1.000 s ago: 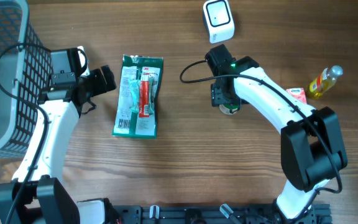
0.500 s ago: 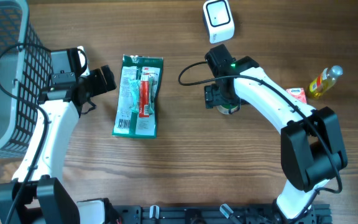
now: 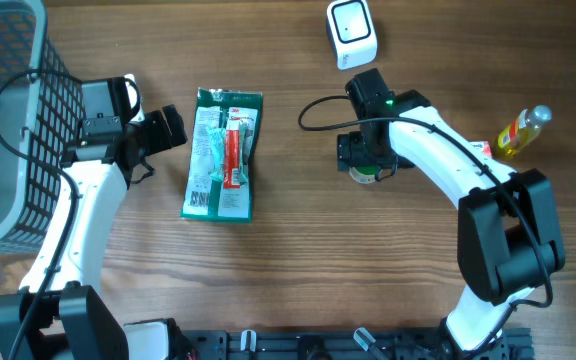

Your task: Scan the item barcode

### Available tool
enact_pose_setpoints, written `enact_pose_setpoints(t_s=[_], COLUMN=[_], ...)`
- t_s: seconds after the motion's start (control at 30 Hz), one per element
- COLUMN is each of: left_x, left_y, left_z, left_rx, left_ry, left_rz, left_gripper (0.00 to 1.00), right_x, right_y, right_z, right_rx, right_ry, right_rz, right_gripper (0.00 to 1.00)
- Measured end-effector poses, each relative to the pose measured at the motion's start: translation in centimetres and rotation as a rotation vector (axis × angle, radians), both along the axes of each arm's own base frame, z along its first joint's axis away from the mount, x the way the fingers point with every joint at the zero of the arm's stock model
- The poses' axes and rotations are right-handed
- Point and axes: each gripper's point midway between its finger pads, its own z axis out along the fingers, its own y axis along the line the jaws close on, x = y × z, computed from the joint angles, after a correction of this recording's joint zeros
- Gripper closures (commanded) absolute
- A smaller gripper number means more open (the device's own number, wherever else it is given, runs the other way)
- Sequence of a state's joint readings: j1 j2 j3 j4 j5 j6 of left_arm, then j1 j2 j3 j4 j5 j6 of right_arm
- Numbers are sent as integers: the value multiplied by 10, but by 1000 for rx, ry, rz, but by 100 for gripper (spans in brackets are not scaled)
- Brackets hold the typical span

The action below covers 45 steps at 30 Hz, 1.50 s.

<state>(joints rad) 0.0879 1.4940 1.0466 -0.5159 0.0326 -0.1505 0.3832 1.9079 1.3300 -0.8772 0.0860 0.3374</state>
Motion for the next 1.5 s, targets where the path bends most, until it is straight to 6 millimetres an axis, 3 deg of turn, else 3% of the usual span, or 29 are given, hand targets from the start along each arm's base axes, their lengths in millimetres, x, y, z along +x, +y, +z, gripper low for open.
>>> enact_pose_setpoints(t_s=[0.13,0.4,0.57,0.87,1.0,1.5], left_x=[0,0,0,0,0,0], left_y=[0,0,0,0,0,0], left_z=[0,0,0,0,0,0], left_rx=[0,0,0,0,0,0], left_ry=[0,0,0,0,0,0], left_rz=[0,0,0,0,0,0], left_gripper=[0,0,0,0,0,0], right_x=[-1,-1,-1,0,2,2], right_y=[4,5,4,4,4,4], right_z=[0,0,0,0,0,0], right_rx=[18,25,18,8,6,12], right_ry=[5,8,6,4,-2,-6], right_rz=[12,10,5,78,106,49], right_gripper=[19,20,32,31,23,22])
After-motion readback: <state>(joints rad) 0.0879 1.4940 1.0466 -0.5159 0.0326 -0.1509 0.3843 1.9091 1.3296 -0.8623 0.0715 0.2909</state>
